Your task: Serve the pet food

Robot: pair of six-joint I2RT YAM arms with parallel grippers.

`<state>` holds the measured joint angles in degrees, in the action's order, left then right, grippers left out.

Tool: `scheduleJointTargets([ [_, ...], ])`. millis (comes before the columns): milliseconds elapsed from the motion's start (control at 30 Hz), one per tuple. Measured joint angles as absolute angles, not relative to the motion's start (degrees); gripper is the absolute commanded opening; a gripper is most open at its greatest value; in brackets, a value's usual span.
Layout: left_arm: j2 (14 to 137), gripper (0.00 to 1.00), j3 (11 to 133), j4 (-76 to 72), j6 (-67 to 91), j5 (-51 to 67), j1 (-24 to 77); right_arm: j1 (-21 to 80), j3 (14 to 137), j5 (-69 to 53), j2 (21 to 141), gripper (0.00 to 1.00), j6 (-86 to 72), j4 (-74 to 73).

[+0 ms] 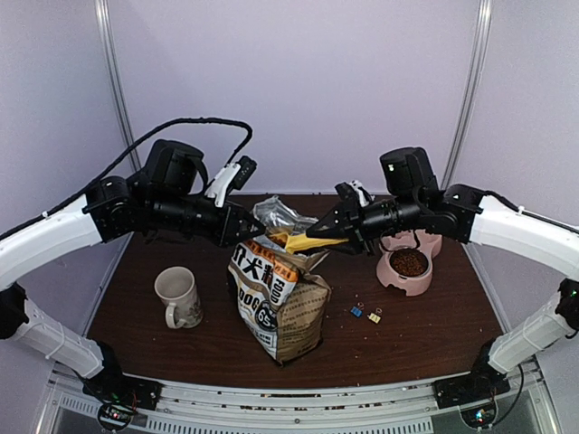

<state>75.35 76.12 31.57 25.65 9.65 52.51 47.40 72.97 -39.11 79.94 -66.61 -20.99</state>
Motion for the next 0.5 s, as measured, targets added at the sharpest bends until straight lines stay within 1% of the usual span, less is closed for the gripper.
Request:
scheduleJointTargets([
  [167, 73.41, 0.0, 74.13, 31.09, 26.04, 9.89, 52.51, 45.71, 63.4, -40.47, 75.02, 0.06, -73.32, -10.41],
  [300, 71.92, 0.0, 72.73, 30.55, 26.33, 9.87, 52.51, 44.25, 54.19, -41.04, 70.65, 0.06, -80.62, 2.11],
  [500, 70.48, 0.0, 71.55, 30.33, 27.14, 9.26, 52.51, 43.0, 47.86, -41.08, 66.0, 0.06, -86.5, 11.42],
])
